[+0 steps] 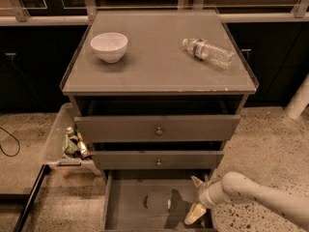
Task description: Pick 7up can from bottom drawer and place on counter
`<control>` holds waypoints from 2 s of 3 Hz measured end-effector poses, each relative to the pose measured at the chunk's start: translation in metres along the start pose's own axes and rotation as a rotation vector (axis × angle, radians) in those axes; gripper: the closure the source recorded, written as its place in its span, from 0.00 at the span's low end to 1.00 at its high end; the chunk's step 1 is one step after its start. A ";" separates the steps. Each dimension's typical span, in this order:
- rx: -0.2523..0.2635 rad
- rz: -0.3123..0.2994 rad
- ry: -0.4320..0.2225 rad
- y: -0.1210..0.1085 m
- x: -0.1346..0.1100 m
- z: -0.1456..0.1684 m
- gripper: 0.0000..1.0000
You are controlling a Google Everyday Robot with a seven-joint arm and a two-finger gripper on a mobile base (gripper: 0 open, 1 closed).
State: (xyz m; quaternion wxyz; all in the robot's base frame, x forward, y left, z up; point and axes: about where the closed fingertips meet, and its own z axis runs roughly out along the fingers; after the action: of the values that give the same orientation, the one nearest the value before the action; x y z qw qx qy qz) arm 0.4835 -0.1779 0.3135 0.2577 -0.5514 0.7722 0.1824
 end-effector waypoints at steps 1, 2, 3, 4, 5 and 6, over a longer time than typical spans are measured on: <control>-0.017 -0.031 -0.089 -0.007 0.013 0.053 0.00; -0.017 -0.033 -0.089 -0.005 0.012 0.052 0.00; 0.028 -0.051 -0.111 -0.001 0.012 0.062 0.00; 0.064 -0.081 -0.154 -0.004 0.011 0.082 0.00; 0.074 -0.100 -0.201 -0.009 0.011 0.106 0.00; 0.059 -0.115 -0.232 -0.015 0.009 0.128 0.00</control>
Offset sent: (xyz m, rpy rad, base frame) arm 0.0073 0.0119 -0.0285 0.0519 -0.0175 0.0208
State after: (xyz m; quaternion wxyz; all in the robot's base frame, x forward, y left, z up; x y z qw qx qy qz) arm 0.5204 -0.1171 0.2057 0.3714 -0.5621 0.7095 0.2069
